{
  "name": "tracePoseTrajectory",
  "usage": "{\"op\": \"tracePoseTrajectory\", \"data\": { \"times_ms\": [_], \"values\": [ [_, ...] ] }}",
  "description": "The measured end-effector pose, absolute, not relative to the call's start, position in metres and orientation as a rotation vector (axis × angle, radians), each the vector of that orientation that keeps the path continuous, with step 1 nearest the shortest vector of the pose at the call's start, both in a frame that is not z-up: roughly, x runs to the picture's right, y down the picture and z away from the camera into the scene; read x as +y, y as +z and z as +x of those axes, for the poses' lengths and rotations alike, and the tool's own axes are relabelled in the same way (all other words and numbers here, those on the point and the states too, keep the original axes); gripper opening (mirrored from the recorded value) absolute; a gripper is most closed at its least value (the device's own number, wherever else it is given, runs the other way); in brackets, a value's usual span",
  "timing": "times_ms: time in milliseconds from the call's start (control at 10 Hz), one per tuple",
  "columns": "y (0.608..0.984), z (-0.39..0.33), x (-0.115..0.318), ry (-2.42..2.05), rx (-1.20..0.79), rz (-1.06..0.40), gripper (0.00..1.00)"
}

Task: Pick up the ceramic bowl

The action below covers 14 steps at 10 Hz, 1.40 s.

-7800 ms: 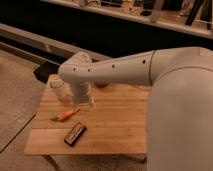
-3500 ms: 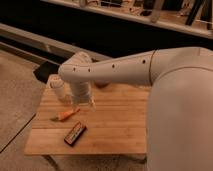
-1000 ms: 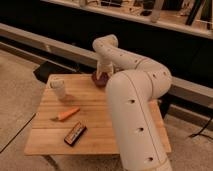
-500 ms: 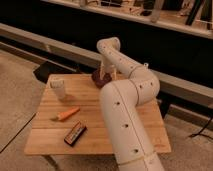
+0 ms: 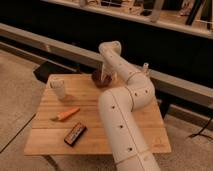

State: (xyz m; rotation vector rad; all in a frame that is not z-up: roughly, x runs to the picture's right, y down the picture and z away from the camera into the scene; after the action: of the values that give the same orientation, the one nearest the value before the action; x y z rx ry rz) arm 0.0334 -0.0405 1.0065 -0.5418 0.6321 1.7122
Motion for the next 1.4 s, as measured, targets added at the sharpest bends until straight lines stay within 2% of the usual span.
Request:
{"op": "tracePoseTrajectory", "data": {
  "times_ms": [300, 400, 500, 1100, 1400],
  "values": [
    [1.005, 0.029, -0.029, 1.671, 0.664, -0.576, 0.21],
    [1.001, 0.028, -0.027, 1.656, 0.676, -0.594, 0.07],
    [0.997, 0.026, -0.026, 1.646, 0.683, -0.605, 0.02],
    [0.965, 0.014, -0.023, 1.504, 0.734, -0.673, 0.0],
    [0.963, 0.014, -0.023, 1.493, 0.738, -0.679, 0.0]
  ]
}}
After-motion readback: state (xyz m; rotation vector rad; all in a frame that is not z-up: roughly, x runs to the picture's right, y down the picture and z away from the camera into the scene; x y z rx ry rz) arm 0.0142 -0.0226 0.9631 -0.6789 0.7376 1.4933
